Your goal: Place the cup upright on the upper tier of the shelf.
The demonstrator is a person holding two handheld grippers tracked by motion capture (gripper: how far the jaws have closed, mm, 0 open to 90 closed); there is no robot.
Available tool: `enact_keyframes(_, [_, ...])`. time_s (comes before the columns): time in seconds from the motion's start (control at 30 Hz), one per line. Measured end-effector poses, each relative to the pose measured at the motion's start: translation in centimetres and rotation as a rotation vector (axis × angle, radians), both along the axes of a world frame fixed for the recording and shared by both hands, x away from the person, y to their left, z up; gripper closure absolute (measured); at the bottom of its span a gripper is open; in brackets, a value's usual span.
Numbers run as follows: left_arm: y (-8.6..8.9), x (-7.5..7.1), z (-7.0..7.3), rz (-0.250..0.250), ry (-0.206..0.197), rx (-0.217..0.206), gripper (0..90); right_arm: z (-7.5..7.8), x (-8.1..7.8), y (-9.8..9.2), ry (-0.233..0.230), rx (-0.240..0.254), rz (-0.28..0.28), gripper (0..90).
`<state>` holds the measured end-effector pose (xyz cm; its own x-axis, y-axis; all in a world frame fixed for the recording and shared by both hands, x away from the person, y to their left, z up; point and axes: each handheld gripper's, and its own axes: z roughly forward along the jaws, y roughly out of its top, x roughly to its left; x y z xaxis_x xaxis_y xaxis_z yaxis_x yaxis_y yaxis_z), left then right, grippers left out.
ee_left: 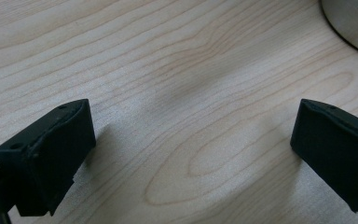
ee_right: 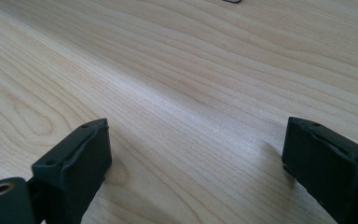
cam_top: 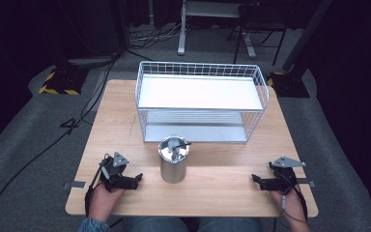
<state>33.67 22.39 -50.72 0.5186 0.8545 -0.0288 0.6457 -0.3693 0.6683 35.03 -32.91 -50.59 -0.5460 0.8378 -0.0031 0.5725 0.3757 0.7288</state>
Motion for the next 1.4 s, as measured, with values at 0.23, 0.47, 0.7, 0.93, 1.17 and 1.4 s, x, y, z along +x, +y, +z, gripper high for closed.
enact_keyframes(0.23, [-0.1,0.0,0.0,0.005,0.001,0.004,0.2,0.0,0.0,0.0,0.0,0.0,-0.001,8.4])
enact_keyframes(0.47, [-0.2,0.0,0.3,-0.001,0.024,-0.002,0.0,0.0,0.0,0.0,0.0,0.0,-0.001,8.9])
enact_keyframes(0.7, [0.0,-0.5,1.8,-0.024,-0.022,-0.022,0.0,0.0,0.0,0.0,0.0,0.0,-0.002,9.0])
enact_keyframes(0.93, [-0.3,-1.3,3.3,-0.078,-0.067,-0.095,0.8,0.0,0.0,-0.1,-0.003,-0.002,-0.007,9.9])
enact_keyframes(1.17, [-0.5,-2.0,4.6,-0.099,-0.122,-0.17,0.8,0.0,0.0,0.0,-0.003,-0.002,-0.009,10.2])
enact_keyframes(1.4, [-0.9,-2.8,5.4,-0.131,-0.199,-0.221,0.7,0.0,0.0,0.0,-0.003,-0.002,-0.008,10.3])
